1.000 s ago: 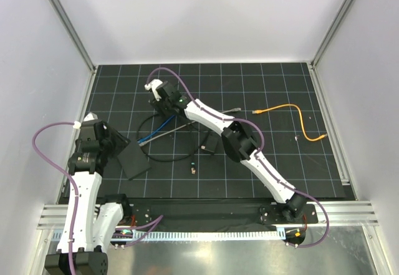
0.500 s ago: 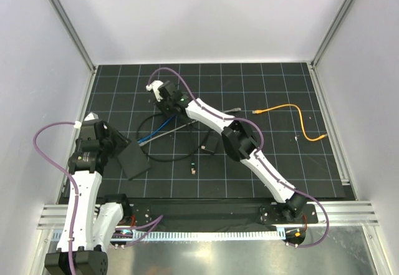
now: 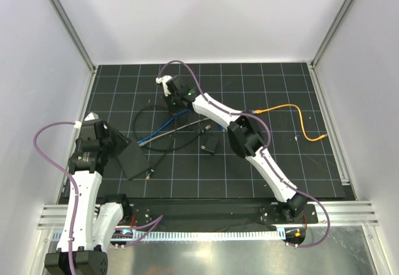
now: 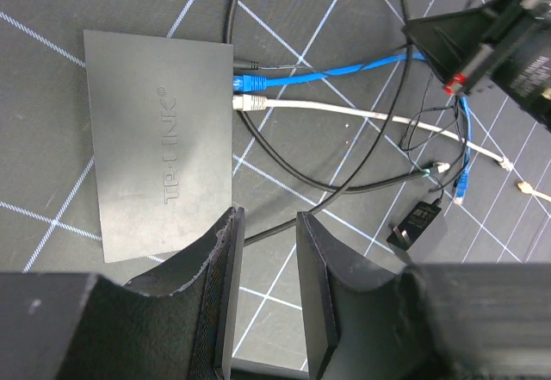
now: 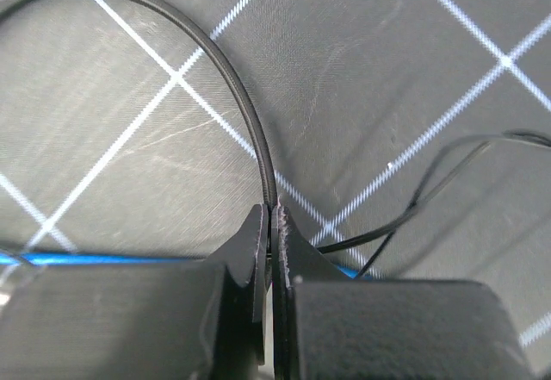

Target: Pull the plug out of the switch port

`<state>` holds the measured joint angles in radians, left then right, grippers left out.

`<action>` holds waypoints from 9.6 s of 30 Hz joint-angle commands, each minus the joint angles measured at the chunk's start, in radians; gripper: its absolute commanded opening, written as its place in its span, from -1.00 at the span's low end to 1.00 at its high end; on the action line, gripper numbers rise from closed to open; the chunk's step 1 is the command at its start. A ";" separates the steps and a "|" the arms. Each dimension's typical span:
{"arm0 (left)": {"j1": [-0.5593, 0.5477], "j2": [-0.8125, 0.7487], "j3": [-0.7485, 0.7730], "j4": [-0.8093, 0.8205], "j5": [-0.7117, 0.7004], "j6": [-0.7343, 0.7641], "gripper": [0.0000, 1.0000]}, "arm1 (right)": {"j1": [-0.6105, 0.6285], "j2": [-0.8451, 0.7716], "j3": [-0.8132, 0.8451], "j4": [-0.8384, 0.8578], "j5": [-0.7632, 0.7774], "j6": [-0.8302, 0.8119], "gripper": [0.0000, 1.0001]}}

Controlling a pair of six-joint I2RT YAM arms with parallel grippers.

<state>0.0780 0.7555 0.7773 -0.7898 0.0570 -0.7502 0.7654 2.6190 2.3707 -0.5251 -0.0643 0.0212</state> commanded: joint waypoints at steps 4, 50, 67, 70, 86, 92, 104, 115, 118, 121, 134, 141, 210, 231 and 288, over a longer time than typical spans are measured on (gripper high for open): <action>-0.001 -0.015 0.002 0.024 0.003 0.014 -0.29 | 0.023 -0.307 -0.033 0.166 0.060 0.077 -0.98; -0.003 -0.032 -0.001 0.031 0.012 0.014 -0.28 | 0.015 -0.311 -0.151 -0.165 0.580 0.312 0.59; -0.003 -0.030 0.002 0.031 0.010 0.020 -0.28 | 0.006 -0.221 -0.232 -0.165 0.442 0.416 0.24; -0.001 -0.031 -0.001 0.034 0.012 0.020 -0.27 | 0.008 -0.223 -0.257 -0.155 0.437 0.424 0.12; -0.003 -0.039 -0.001 0.031 0.018 0.018 -0.27 | 0.008 -0.182 -0.289 -0.128 0.367 0.465 -0.20; -0.003 -0.048 0.000 0.026 0.015 0.018 -0.27 | 0.008 -0.166 -0.274 -0.141 0.392 0.502 -0.48; -0.001 -0.051 0.004 0.023 0.015 0.020 -0.26 | 0.008 -0.462 -0.261 0.118 0.563 0.330 -0.98; -0.003 -0.047 0.002 0.027 0.009 0.020 -0.26 | 0.005 -0.873 -0.464 0.609 0.462 0.463 -0.98; -0.003 -0.051 0.004 0.024 0.007 0.022 -0.26 | 0.005 -0.892 -0.394 0.646 0.411 0.503 -0.98; -0.004 -0.056 0.004 0.024 0.004 0.020 -0.26 | 0.005 -0.883 -0.271 0.657 0.336 0.537 -0.98; -0.003 -0.077 0.004 0.023 0.006 0.022 -0.25 | 0.005 -1.023 -0.135 0.467 0.461 0.321 -0.98; -0.003 -0.067 -0.001 0.032 0.015 0.022 -0.26 | -0.023 -1.185 -0.333 0.372 0.656 0.154 -0.98; 0.000 0.263 0.120 0.012 0.024 0.075 -0.28 | -0.210 -0.987 -0.932 0.180 0.164 0.623 0.54; -0.001 0.398 0.063 -0.012 -0.117 0.040 -0.28 | 0.130 -0.476 -0.749 0.550 -0.192 1.072 0.40; -0.003 0.545 0.057 0.021 -0.097 0.057 -0.60 | 0.199 -0.258 -0.731 0.662 -0.075 1.214 -0.10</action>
<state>0.0780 1.3071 0.8280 -0.7799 -0.0334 -0.6983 0.9676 2.3909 1.6691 0.1425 -0.1963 1.2335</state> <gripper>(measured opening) 0.199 0.448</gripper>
